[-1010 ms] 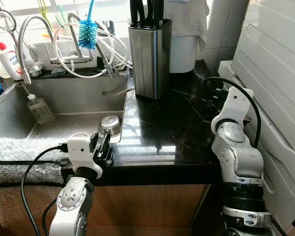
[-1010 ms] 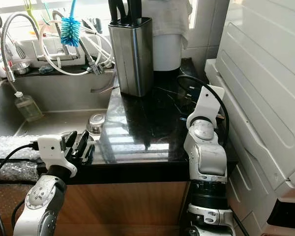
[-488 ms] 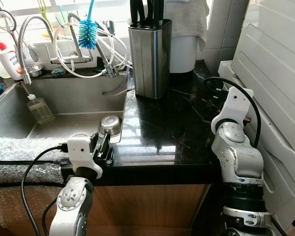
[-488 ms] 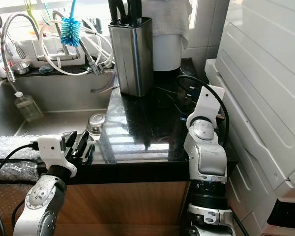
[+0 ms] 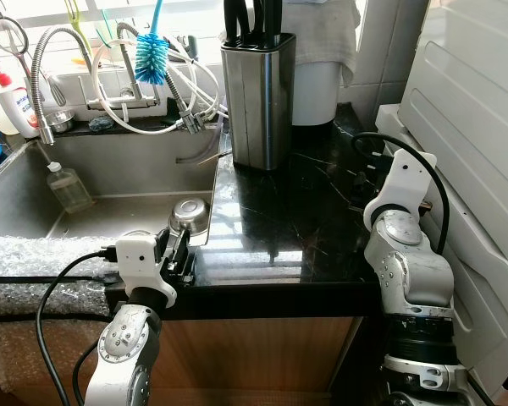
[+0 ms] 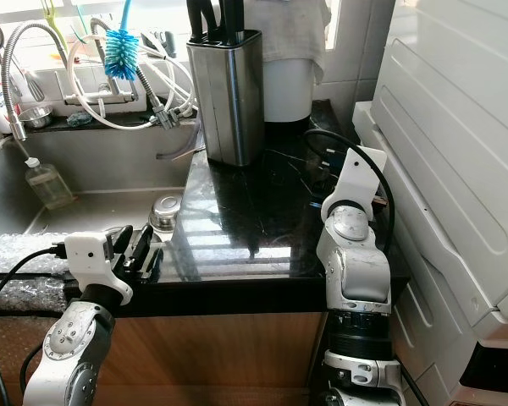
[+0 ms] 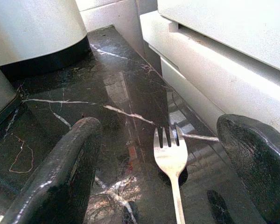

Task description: Kitchen organization

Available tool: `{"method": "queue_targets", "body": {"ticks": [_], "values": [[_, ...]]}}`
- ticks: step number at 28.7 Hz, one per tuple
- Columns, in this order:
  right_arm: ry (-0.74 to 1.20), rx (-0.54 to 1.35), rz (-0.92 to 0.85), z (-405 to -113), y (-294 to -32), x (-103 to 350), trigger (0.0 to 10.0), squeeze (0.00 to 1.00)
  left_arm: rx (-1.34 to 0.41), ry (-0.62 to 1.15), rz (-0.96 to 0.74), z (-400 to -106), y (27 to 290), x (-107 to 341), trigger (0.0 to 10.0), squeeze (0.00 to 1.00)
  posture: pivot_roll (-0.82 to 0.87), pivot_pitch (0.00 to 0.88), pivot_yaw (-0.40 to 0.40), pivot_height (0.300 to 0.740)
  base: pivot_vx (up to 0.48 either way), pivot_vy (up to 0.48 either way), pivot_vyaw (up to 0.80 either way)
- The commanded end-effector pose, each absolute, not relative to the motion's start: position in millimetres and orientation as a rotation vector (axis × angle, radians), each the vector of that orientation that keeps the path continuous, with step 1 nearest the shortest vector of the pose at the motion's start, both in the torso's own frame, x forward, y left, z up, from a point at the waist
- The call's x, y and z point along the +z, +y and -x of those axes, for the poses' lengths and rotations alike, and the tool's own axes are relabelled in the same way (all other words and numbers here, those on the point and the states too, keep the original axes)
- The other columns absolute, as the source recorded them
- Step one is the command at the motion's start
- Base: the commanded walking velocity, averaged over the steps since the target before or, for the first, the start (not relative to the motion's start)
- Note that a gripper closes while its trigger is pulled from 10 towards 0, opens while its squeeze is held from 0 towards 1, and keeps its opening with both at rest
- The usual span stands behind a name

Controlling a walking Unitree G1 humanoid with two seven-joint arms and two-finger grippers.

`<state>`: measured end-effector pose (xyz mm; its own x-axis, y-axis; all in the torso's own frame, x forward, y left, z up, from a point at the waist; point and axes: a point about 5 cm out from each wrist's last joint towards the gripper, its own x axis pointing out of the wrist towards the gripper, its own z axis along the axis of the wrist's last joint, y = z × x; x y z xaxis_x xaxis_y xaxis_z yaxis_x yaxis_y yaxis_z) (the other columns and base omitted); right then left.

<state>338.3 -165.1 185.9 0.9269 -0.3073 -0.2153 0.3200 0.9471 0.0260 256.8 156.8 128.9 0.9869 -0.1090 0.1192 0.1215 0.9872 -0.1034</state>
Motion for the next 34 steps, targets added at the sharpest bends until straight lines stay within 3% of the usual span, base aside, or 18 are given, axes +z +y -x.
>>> {"method": "queue_targets", "body": {"ticks": [1, 34], "values": [[0.213, -0.313, -0.071, -338.7, -162.0, 187.7, 10.0, 1.0, -0.116, -0.069, 0.116, -255.9, 157.6, 121.6, 10.0, 0.0, -0.05, 0.0, 0.078, 0.74, 0.0, 0.0, 0.0], [0.229, -0.312, -0.08, -337.1, -159.9, 183.4, 10.0, 1.0, -0.12, -0.068, 0.116, -255.5, 157.1, 121.3, 10.0, 0.0, -0.05, 0.0, 0.076, 0.74, 0.0, 0.0, 0.0]]}}
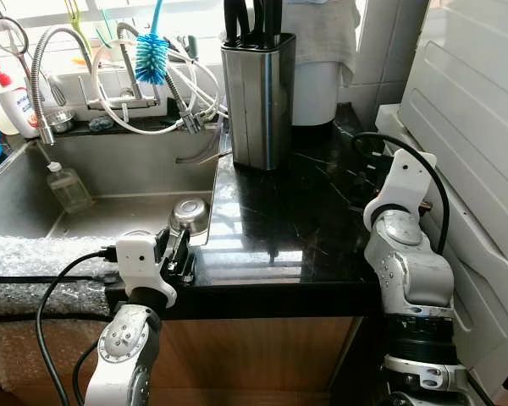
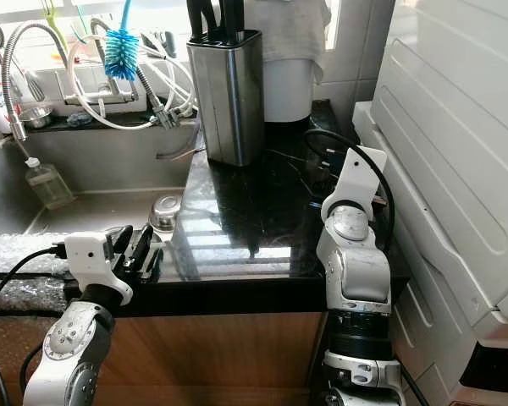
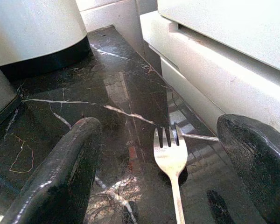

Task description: Kitchen organization

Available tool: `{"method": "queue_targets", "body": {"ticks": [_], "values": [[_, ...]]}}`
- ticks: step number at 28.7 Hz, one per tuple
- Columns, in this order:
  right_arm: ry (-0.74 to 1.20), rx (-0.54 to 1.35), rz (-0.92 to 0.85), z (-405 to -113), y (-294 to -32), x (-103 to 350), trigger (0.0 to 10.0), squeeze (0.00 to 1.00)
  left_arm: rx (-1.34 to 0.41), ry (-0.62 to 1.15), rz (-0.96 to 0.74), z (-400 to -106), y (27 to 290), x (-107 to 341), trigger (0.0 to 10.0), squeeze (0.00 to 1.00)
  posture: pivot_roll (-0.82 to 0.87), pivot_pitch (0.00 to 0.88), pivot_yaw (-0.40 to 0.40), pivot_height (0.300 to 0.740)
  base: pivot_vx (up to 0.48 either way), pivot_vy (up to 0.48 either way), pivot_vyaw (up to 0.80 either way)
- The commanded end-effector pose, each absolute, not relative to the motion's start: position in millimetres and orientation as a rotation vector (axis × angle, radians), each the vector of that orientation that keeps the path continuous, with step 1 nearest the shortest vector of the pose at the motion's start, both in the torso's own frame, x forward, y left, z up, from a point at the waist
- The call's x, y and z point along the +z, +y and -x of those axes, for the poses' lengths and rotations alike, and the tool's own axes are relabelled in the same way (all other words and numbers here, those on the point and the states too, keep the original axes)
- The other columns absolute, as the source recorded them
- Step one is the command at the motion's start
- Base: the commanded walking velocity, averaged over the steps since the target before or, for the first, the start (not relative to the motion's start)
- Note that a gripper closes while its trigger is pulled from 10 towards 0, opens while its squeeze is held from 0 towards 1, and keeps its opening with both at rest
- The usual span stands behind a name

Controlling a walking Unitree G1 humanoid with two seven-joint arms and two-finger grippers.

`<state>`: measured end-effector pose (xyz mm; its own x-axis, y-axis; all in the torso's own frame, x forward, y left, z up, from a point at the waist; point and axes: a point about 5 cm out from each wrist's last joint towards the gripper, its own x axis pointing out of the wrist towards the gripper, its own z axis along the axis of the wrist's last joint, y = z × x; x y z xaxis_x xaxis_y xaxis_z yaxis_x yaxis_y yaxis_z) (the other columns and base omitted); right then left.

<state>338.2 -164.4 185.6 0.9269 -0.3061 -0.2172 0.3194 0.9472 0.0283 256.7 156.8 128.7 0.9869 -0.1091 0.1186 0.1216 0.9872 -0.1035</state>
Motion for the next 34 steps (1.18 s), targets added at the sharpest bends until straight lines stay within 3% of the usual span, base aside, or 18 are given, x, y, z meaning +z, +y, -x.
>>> {"method": "queue_targets", "body": {"ticks": [1, 28, 29, 32, 34], "values": [[0.241, -0.31, -0.087, -335.9, -158.3, 180.3, 10.0, 1.0, -0.123, -0.067, 0.116, -255.1, 156.7, 121.2, 10.0, 0.0, -0.05, 0.0, 0.076, 0.74, 0.0, 0.0, 0.0], [0.254, -0.31, -0.095, -334.3, -156.5, 177.1, 10.0, 1.0, -0.127, -0.066, 0.116, -254.8, 156.3, 121.0, 10.0, 0.0, -0.05, 0.0, 0.076, 0.74, 0.0, 0.0, 0.0], [0.267, -0.306, -0.085, -335.1, -156.3, 174.9, 10.0, 0.0, -0.135, -0.062, 0.118, -254.3, 154.9, 120.5, 10.0, 0.0, -0.05, 0.0, 0.072, 0.74, 0.0, 0.0, 0.0], [0.32, -0.29, -0.102, -338.0, -156.8, 165.0, 10.0, 0.0, -0.165, -0.043, 0.129, -253.7, 149.8, 118.3, 10.0, 0.0, -0.04, 0.0, 0.07, 0.74, 0.0, 0.0, 0.0], [0.276, -0.297, -0.007, -329.8, -158.5, 158.0, 10.0, 0.0, -0.182, -0.036, 0.139, -252.7, 147.5, 118.1, 10.0, 0.0, -0.05, 0.0, 0.071, 0.74, 0.0, 0.0, 0.0]]}}
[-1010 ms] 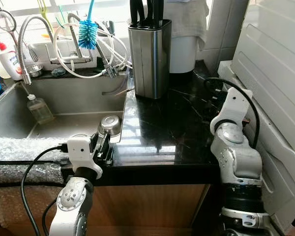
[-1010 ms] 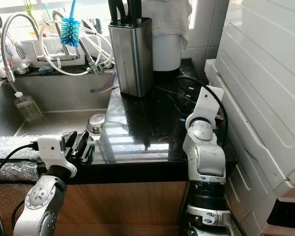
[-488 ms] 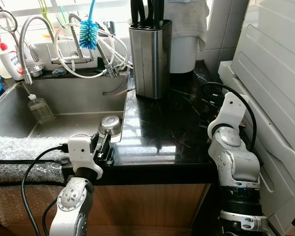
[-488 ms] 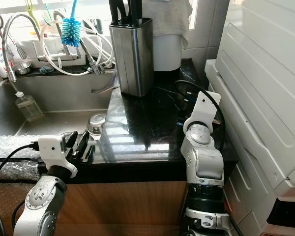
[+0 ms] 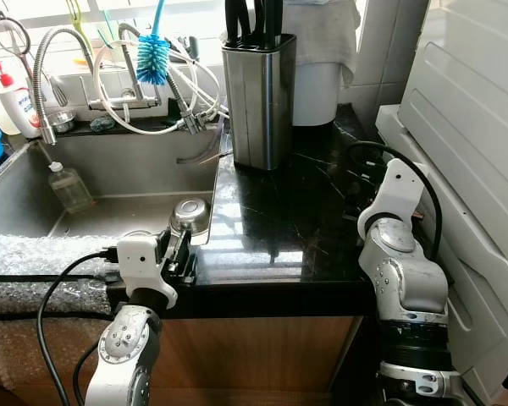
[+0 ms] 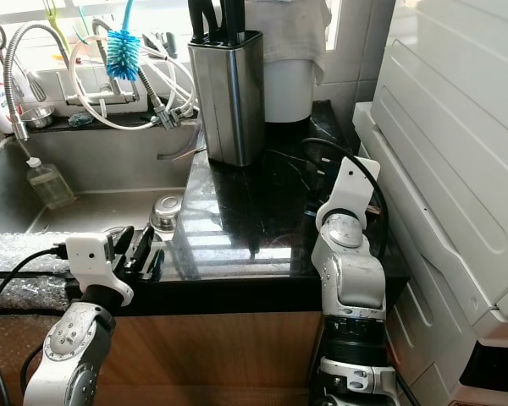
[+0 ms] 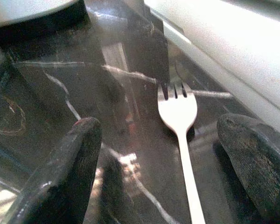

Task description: Kitchen organization

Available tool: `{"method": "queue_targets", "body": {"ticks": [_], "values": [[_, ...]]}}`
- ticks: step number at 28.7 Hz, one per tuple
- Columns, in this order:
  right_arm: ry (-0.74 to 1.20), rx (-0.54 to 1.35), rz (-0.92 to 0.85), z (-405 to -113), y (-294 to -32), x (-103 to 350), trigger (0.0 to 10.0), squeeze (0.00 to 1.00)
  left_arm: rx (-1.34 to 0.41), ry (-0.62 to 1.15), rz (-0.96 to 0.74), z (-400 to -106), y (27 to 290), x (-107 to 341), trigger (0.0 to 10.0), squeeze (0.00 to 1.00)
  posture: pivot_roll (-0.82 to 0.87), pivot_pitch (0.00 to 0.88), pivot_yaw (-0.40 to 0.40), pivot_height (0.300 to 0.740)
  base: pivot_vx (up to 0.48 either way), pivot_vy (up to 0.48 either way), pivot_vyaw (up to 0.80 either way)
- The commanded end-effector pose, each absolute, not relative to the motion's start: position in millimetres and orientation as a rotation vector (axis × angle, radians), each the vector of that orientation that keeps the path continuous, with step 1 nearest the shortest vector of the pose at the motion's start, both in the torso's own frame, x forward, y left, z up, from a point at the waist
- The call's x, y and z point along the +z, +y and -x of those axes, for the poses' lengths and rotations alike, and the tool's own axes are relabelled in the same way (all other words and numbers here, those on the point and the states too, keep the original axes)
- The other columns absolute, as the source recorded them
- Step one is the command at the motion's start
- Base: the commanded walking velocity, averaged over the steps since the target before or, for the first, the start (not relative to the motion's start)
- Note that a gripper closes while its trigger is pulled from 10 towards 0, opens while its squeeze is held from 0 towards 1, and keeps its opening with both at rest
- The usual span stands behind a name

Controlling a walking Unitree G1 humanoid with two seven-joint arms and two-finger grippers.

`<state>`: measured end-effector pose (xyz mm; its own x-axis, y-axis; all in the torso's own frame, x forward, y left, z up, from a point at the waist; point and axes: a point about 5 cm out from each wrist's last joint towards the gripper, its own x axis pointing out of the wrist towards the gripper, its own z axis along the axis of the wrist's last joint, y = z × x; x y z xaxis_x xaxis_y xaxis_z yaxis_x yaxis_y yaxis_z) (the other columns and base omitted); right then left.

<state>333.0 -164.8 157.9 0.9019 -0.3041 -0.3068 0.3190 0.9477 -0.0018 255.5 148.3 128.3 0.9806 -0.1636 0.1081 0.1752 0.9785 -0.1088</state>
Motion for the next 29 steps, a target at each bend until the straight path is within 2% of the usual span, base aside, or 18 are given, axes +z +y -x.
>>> {"method": "queue_targets", "body": {"ticks": [1, 3, 6, 9, 18, 25, 29], "values": [[0.194, -0.275, 0.024, -329.5, -154.8, 166.5, 10.0, 0.0, -0.183, -0.039, 0.141, -252.5, 147.5, 118.8, 10.0, 0.0, -0.05, 0.0, 0.071, 0.74, 0.0, 0.0, 0.0], [0.08, -0.225, 0.028, -330.3, -148.1, 179.3, 10.0, 0.0, -0.164, -0.055, 0.151, -253.5, 149.5, 121.2, 10.0, 0.0, -0.05, 0.0, 0.071, 0.74, 0.0, 0.24, 0.0], [0.048, -0.194, 0.03, -331.2, -141.1, 182.4, 10.0, 0.0, -0.115, -0.101, 0.127, -255.6, 156.2, 126.9, 10.0, 0.0, -0.04, 0.0, 0.074, 0.74, 0.0, 0.0, 0.0], [-0.018, -0.265, 0.027, -334.3, -154.3, 200.5, 10.0, 0.0, -0.085, -0.128, 0.128, -261.2, 160.7, 132.6, 10.0, 0.0, -0.05, 0.0, 0.084, 0.74, 0.0, 0.0, 0.0], [-0.078, -0.287, 0.044, -333.8, -157.3, 209.4, 10.0, 0.0, -0.09, -0.127, 0.129, -261.3, 160.4, 132.5, 10.0, 0.0, -0.05, 0.0, 0.088, 0.74, 0.0, 0.0, 0.0], [0.004, -0.371, 0.045, -332.0, -170.0, 198.6, 10.0, 0.0, -0.095, -0.123, 0.129, -261.8, 159.8, 131.5, 10.0, 0.0, -0.05, 0.0, 0.088, 0.74, 0.0, 0.0, 0.0], [0.045, -0.363, 0.019, -331.5, -169.1, 190.9, 10.0, 0.0, -0.1, -0.119, 0.13, -261.5, 158.8, 131.0, 10.0, 0.0, -0.05, 0.0, 0.088, 0.74, 0.0, 0.0, 0.0]]}}
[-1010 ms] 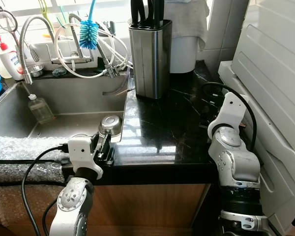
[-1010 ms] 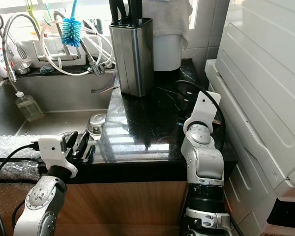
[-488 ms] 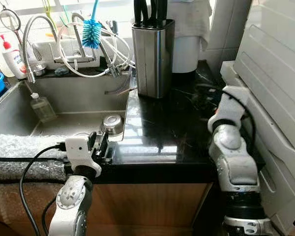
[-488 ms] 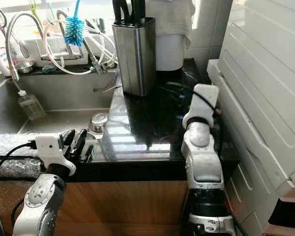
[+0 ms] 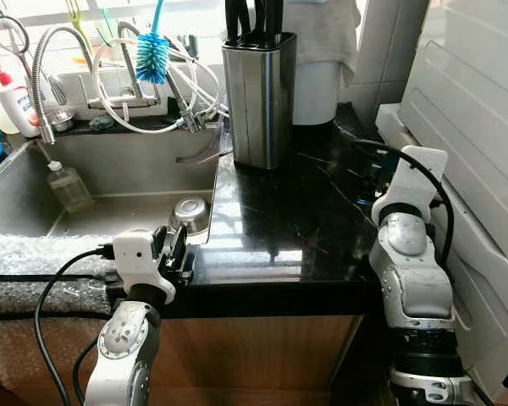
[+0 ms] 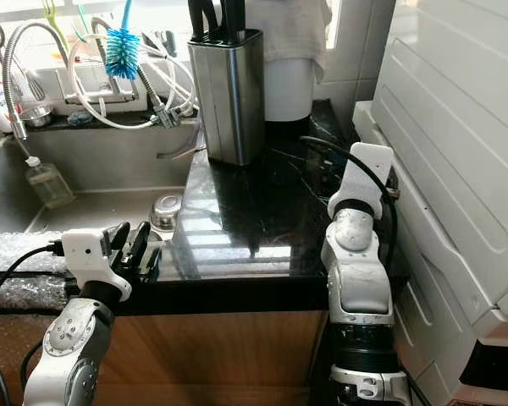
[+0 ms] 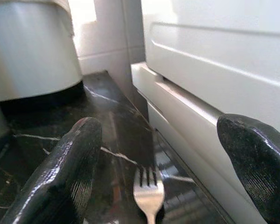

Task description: Kitchen organization

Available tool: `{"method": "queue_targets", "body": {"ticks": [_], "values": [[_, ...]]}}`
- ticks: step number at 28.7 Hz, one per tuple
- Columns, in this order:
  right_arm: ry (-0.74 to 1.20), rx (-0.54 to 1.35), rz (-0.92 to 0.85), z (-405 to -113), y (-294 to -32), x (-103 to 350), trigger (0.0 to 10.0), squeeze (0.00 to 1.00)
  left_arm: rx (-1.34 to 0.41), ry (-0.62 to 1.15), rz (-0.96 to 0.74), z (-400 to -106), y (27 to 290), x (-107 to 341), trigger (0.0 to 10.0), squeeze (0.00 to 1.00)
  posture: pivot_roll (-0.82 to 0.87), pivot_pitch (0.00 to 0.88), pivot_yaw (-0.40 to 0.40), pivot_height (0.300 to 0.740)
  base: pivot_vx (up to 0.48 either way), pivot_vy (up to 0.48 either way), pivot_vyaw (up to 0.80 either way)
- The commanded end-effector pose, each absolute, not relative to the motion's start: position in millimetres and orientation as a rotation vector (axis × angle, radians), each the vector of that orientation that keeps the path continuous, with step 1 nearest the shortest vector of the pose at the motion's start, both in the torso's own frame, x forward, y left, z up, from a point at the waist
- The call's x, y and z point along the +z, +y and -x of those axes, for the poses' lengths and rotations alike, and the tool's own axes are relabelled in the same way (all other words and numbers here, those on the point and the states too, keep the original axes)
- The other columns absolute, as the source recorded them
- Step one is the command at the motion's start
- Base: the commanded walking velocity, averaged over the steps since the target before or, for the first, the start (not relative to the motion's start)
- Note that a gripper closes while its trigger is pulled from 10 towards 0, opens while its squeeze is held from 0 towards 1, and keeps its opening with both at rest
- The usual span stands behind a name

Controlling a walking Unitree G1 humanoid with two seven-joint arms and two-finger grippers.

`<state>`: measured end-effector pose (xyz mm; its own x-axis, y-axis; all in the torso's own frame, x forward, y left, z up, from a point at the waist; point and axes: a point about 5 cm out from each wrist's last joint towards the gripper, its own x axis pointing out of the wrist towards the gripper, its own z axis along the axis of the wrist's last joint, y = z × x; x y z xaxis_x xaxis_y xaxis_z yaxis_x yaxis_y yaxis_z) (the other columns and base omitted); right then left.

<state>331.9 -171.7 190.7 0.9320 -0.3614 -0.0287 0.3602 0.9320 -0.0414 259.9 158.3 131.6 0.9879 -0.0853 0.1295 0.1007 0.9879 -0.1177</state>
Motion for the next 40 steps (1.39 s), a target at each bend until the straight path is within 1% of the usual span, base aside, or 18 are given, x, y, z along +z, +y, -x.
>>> {"method": "queue_targets", "body": {"ticks": [1, 8, 12, 16, 22, 33, 40], "values": [[0.06, -0.36, -0.003, -331.4, -167.3, 188.7, 10.0, 0.0, -0.102, -0.119, 0.13, -261.6, 158.6, 131.0, 10.0, 0.0, -0.05, 0.0, 0.087, 0.74, 0.0, 0.0, 0.0], [0.119, -0.332, -0.024, -332.0, -160.8, 180.5, 10.0, 0.0, -0.108, -0.113, 0.129, -261.1, 157.9, 130.2, 10.0, 0.0, -0.05, 0.0, 0.086, 0.74, 0.0, 0.0, 0.0], [0.123, -0.332, -0.027, -331.9, -160.8, 180.5, 10.0, 0.0, -0.109, -0.112, 0.129, -261.1, 157.9, 130.2, 10.0, 0.0, -0.05, 0.0, 0.086, 0.74, 0.0, 0.0, 0.0], [0.184, -0.334, -0.075, -331.3, -160.8, 171.7, 10.0, 0.0, -0.117, -0.105, 0.131, -260.7, 156.6, 129.3, 10.0, 0.0, -0.05, 0.0, 0.085, 0.74, 0.0, 0.0, 0.0], [0.238, -0.339, -0.094, -330.1, -162.4, 162.3, 10.0, 0.0, -0.126, -0.099, 0.133, -260.3, 155.1, 128.5, 10.0, 0.0, -0.04, 0.0, 0.085, 0.74, 0.0, 0.0, 0.0], [0.289, -0.342, -0.089, -329.1, -163.1, 154.0, 10.0, 0.0, -0.14, -0.087, 0.133, -259.1, 154.4, 127.2, 10.0, 0.0, -0.04, 0.0, 0.085, 0.74, 0.0, 0.0, 0.0], [0.354, -0.342, -0.161, -328.9, -162.1, 144.6, 10.0, 0.0, -0.163, -0.071, 0.135, -258.7, 151.7, 125.6, 10.0, 0.0, -0.04, 0.0, 0.085, 0.74, 0.0, 0.0, 0.0]]}}
